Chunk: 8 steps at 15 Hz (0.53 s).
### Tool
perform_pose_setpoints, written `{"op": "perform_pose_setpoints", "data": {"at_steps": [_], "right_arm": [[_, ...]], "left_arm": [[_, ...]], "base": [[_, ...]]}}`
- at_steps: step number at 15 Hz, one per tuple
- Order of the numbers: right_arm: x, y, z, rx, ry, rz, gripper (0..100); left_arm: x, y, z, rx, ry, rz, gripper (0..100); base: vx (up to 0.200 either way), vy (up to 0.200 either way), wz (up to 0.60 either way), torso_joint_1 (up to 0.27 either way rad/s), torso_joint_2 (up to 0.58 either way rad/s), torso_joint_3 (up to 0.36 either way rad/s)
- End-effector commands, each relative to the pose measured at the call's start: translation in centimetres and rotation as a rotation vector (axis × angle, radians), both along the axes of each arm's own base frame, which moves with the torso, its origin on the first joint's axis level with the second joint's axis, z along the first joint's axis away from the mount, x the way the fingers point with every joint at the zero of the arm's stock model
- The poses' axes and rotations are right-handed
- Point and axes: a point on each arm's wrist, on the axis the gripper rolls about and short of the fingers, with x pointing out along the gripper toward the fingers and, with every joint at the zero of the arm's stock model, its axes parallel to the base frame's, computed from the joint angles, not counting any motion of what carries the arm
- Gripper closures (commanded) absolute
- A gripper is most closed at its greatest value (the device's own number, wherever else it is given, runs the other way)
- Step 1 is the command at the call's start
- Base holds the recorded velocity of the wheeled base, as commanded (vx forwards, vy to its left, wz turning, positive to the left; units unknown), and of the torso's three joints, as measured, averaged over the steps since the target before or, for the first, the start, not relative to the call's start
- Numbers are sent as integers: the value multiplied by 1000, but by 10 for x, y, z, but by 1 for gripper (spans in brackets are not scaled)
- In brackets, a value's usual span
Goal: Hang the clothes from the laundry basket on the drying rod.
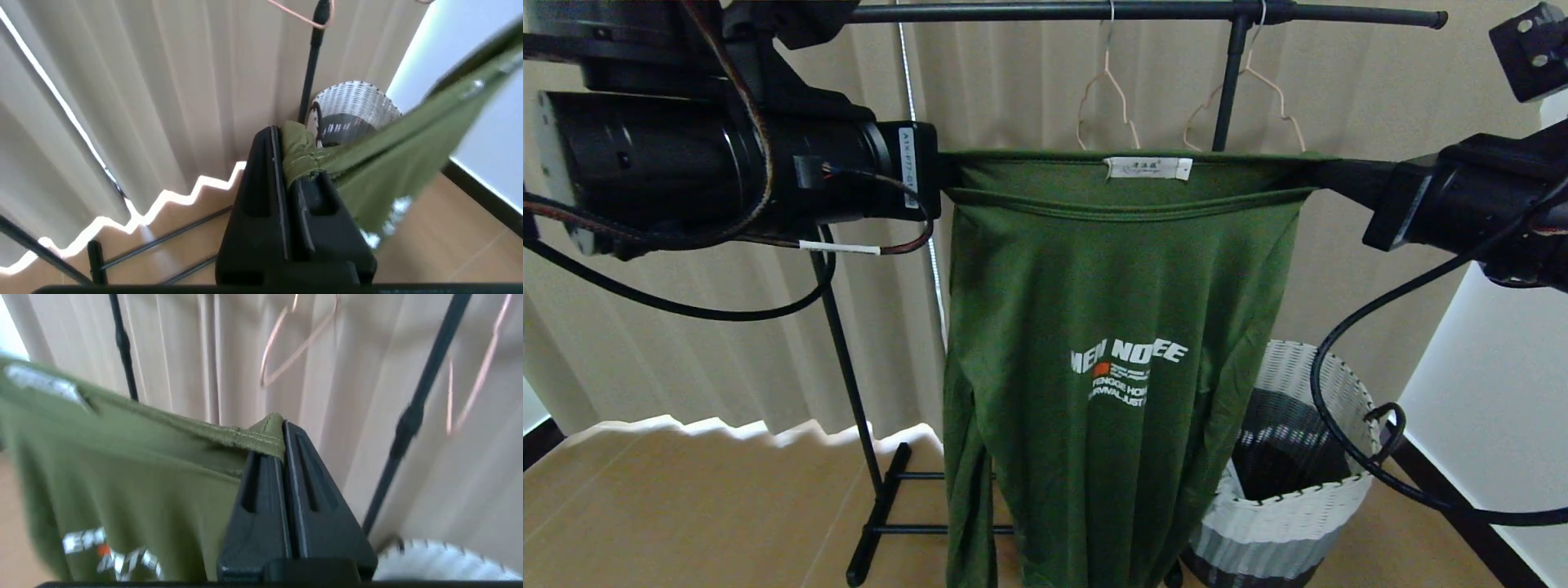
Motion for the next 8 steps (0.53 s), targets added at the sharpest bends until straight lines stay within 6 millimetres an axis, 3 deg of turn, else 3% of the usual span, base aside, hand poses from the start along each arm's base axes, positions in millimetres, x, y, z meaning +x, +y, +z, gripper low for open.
{"op": "perform_pose_setpoints", "data": {"at_steps": [1,4,8], "right_arm": [[-39,-13,17,-2,-4,5,100],[-77,-21,22,-11,31,100,100],[-99,-19,22,-19,60,232,100]], "left_arm": [[15,-7,-8,12,20,7,100],[28,-18,-6,5,11,3,100],[43,-26,-10,9,18,9,100]], "base": [[0,0,0,0,0,0],[0,0,0,0,0,0],[0,0,0,0,0,0]]}}
